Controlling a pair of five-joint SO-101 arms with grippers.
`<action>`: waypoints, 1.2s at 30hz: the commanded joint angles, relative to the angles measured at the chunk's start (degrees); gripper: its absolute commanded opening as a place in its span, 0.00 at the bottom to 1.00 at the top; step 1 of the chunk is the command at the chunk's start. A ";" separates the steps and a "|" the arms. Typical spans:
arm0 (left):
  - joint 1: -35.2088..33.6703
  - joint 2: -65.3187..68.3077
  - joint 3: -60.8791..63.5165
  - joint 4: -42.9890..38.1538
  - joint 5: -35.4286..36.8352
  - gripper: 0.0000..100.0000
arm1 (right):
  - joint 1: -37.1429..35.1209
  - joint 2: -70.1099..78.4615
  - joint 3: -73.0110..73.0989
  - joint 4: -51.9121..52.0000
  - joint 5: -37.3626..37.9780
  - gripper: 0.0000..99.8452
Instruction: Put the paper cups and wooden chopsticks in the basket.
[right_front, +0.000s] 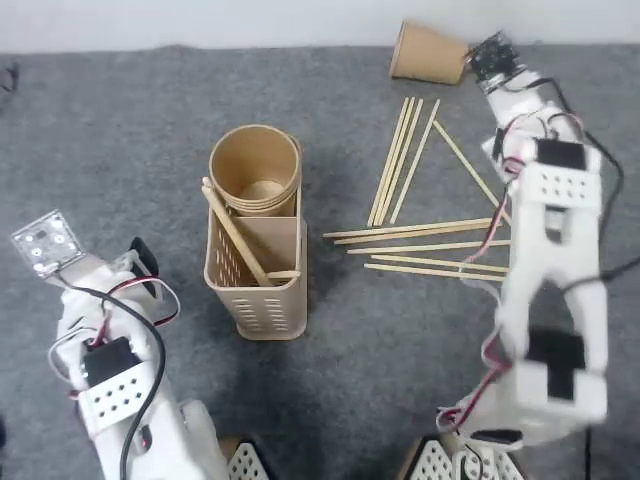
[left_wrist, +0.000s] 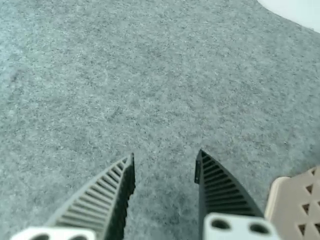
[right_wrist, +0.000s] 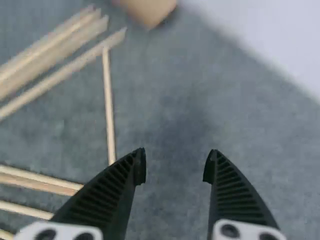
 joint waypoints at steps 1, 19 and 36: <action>0.35 -0.97 -0.40 -1.23 -0.70 0.19 | -0.22 8.40 -10.99 5.14 1.76 0.19; 3.52 -0.97 0.22 -1.23 -4.40 0.19 | -0.31 49.80 -58.64 32.57 2.11 0.19; 3.69 -0.97 0.31 -1.23 -4.57 0.19 | 0.22 65.98 -77.45 38.90 2.29 0.01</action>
